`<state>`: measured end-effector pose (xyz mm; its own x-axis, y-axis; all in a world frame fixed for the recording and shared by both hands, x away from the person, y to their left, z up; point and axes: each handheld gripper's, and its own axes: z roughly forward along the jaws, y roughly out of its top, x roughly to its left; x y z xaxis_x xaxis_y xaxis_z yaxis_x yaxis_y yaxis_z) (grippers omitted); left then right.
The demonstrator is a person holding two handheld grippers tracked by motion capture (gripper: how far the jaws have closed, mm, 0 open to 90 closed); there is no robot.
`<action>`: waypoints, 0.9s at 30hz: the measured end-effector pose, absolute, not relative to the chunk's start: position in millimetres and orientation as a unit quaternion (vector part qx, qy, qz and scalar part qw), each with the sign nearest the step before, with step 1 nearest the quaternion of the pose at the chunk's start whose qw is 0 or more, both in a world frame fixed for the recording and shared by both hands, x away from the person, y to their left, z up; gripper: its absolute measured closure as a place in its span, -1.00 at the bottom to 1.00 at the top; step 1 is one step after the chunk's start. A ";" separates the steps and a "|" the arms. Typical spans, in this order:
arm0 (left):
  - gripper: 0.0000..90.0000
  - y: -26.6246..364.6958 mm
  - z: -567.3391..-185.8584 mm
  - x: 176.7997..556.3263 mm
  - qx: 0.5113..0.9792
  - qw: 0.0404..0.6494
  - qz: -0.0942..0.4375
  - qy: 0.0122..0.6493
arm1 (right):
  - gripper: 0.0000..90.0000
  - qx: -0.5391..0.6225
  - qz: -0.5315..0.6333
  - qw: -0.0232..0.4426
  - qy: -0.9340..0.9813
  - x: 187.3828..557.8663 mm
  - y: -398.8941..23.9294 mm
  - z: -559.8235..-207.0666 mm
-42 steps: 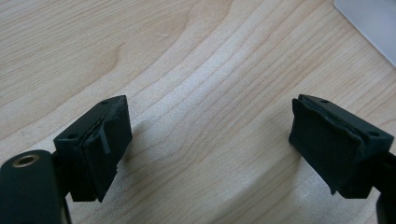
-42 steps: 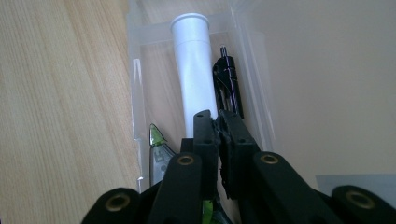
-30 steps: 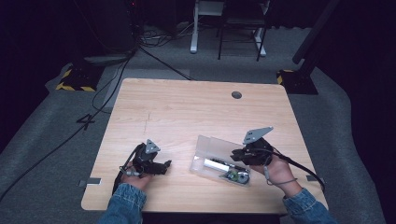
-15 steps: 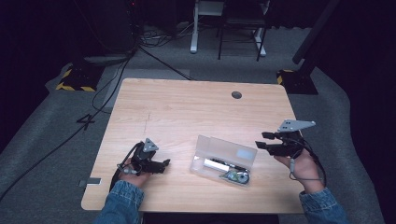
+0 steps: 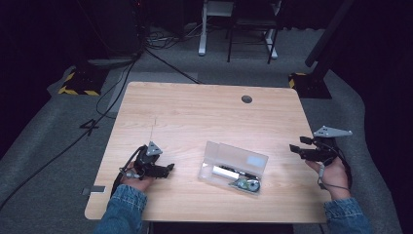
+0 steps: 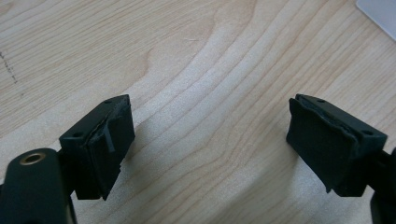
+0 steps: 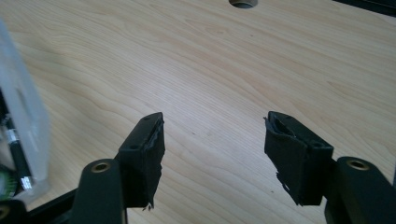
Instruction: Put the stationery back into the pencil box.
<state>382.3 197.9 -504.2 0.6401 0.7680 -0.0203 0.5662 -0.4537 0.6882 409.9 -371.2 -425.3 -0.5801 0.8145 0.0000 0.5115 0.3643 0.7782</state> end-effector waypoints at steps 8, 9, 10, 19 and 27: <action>-0.67 197.4 -504.4 382.6 0.839 0.340 0.149 0.398 | -0.16 0.403 0.377 0.207 0.808 417.4 -387.6 -452.9; -0.67 197.4 -504.3 382.7 0.839 0.339 0.150 0.398 | -0.16 0.404 0.374 0.209 0.809 417.9 -388.3 -456.1; -0.67 197.1 -504.5 382.8 0.838 0.339 0.151 0.399 | -0.16 0.404 0.372 0.210 0.809 418.3 -388.5 -458.6; -0.67 196.3 -504.6 382.6 0.836 0.339 0.152 0.404 | -0.17 0.399 0.371 0.203 0.813 422.8 -375.8 -484.3; -0.67 196.3 -504.3 382.6 0.836 0.338 0.152 0.404 | -0.16 0.382 0.357 0.189 0.831 425.7 -357.2 -499.4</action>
<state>382.6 196.3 -504.3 0.6272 0.7786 -0.0185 0.5730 -0.4452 0.6881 425.7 -357.2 -499.4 -0.6372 0.7696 -0.0411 0.5000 0.4534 0.7378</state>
